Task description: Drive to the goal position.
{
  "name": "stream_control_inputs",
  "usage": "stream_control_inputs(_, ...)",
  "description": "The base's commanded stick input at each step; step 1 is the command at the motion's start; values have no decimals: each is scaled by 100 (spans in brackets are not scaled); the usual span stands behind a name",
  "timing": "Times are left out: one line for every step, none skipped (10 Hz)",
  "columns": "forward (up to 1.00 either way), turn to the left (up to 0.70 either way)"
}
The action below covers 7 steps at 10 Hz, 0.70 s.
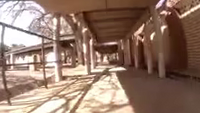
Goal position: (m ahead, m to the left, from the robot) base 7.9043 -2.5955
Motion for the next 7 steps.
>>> stream_control_inputs(85,0)
stream_control_inputs(85,0)
stream_control_inputs(85,0)
stream_control_inputs(85,0)
stream_control_inputs(85,0)
stream_control_inputs(85,0)
stream_control_inputs(85,0)
